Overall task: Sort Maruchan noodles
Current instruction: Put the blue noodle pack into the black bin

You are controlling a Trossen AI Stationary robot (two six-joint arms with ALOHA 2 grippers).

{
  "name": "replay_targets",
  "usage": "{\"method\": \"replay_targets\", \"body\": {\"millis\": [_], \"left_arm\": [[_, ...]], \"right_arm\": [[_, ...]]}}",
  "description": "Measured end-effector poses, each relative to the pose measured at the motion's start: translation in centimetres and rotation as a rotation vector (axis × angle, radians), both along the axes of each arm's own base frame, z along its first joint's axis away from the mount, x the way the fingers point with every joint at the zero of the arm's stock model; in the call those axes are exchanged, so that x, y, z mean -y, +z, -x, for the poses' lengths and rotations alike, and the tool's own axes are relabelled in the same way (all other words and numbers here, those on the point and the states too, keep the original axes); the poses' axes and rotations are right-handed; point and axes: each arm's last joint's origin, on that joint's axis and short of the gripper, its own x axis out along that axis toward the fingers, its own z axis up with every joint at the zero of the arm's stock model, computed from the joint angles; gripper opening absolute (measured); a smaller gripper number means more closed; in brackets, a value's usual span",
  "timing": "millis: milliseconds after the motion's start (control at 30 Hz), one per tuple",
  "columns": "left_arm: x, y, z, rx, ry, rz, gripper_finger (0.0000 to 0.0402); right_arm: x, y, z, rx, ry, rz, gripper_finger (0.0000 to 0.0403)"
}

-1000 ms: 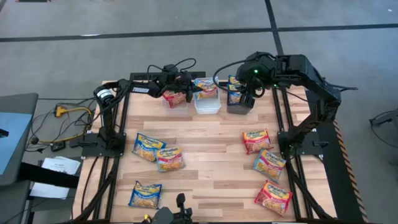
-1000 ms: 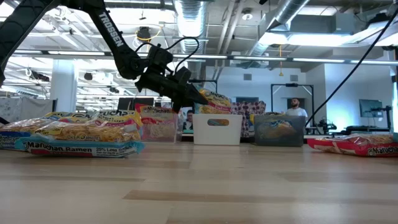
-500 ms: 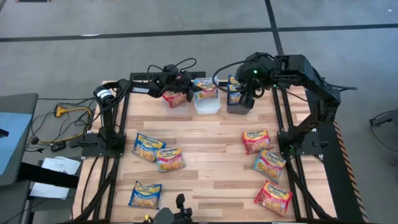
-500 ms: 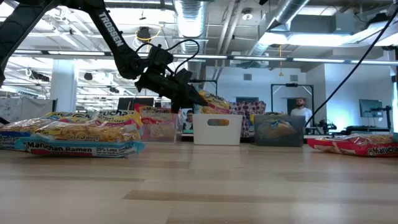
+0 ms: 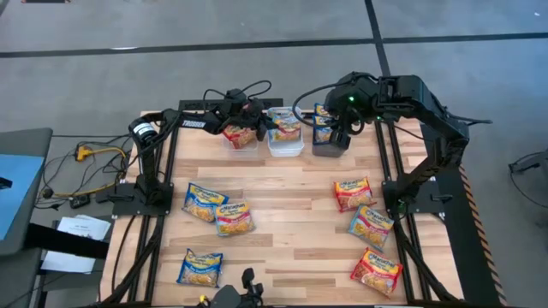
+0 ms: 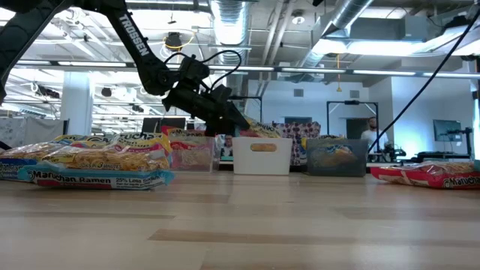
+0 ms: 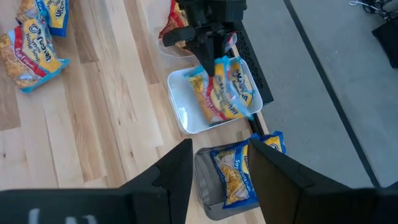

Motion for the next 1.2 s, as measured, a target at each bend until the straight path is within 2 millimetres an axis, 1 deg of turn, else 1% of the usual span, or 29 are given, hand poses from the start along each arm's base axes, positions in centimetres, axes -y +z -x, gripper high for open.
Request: {"method": "replay_targets", "body": {"millis": [200,300,433,667,800,900,1033,1200], "left_arm": [[0.1,0.1,0.0,0.009,-0.008,0.029,0.0174],[-0.1,0.1,0.1,0.014,0.003,0.044,0.0182],[-0.2,1.1,0.5,0.032,0.014,0.030,0.0183],[-0.4,4.1,1.6,0.092,0.038,-0.017,0.0183],[-0.1,5.8,2.4,0.111,0.062,0.035,0.0183],[0.3,6.9,3.4,0.072,0.074,0.069,0.0183],[1.5,8.7,5.0,-0.006,0.069,0.075,0.0183],[4.2,11.3,7.0,-0.093,0.025,0.054,0.0183]], "right_arm": [[0.0,0.0,0.0,0.000,0.000,0.000,0.0175],[0.0,0.0,0.0,0.000,0.001,0.000,0.0175],[0.0,0.0,0.0,-0.002,0.001,0.000,0.0175],[-0.1,-0.2,0.3,-0.037,0.001,-0.008,0.0175],[-0.1,-0.3,0.4,-0.052,0.003,-0.016,0.0175],[-0.2,-0.5,0.6,-0.076,-0.004,-0.031,0.0175],[-0.4,-1.0,0.7,-0.088,-0.007,-0.057,0.0175],[-1.0,-2.0,1.5,-0.106,-0.014,-0.094,0.0175]]}}
